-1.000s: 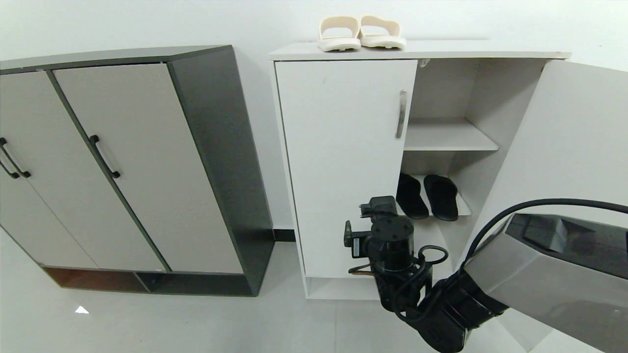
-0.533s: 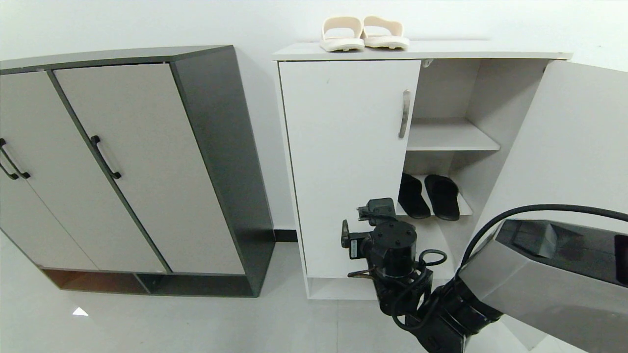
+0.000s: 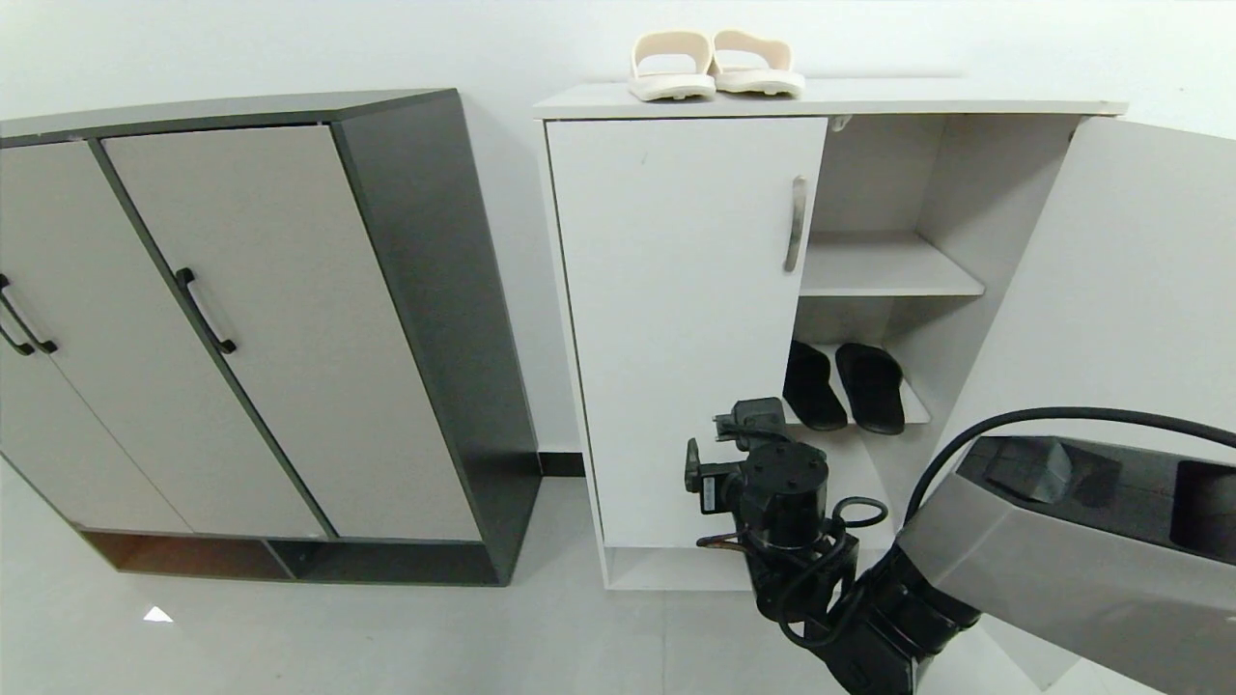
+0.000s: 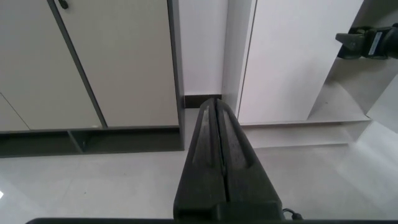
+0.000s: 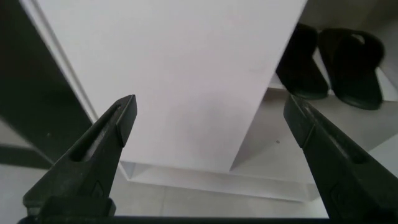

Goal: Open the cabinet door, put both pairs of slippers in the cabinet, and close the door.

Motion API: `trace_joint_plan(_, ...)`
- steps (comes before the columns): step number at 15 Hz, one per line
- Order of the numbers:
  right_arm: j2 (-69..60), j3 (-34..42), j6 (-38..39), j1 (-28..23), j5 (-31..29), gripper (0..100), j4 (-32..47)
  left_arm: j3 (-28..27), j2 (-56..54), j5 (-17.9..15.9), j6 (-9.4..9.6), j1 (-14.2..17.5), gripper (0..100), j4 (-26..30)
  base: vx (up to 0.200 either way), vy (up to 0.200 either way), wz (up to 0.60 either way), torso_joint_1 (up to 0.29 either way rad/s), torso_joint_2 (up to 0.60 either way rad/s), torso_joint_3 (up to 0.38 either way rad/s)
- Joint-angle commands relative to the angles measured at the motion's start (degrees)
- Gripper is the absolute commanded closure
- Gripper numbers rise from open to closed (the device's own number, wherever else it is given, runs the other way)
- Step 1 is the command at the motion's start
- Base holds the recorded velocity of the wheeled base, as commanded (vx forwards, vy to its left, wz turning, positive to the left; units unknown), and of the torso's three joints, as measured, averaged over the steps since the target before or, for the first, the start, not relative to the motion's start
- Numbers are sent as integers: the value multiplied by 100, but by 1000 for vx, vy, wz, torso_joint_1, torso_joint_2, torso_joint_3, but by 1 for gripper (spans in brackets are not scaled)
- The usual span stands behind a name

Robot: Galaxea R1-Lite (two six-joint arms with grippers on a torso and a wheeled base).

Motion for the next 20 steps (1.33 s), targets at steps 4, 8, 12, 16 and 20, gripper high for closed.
trace_joint_plan(4, 18, 8, 2, -8, -3, 0, 0, 0, 0, 1, 2, 4, 100, -1, 0, 0, 0, 0, 0, 0)
trace_joint_plan(8, 10, 0, -7, -8, -3, 0, 9, 0, 0, 1, 2, 4, 100, -1, 0, 0, 0, 2, -118, -175)
trace_joint_plan(12, -17, 8, -33, -34, -3, 0, 0, 0, 0, 1, -7, 4, 100, -1, 0, 0, 0, 40, -433, -354)
trace_joint_plan(16, -52, 140, -51, -52, -3, 0, -114, 0, 0, 1, -7, 4, 100, -1, 0, 0, 0, 116, -471, -349)
trace_joint_plan(20, -61, 140, -121, -60, -3, 0, -141, 0, 0, 1, -7, 4, 100, -1, 0, 0, 0, 146, -464, -330)
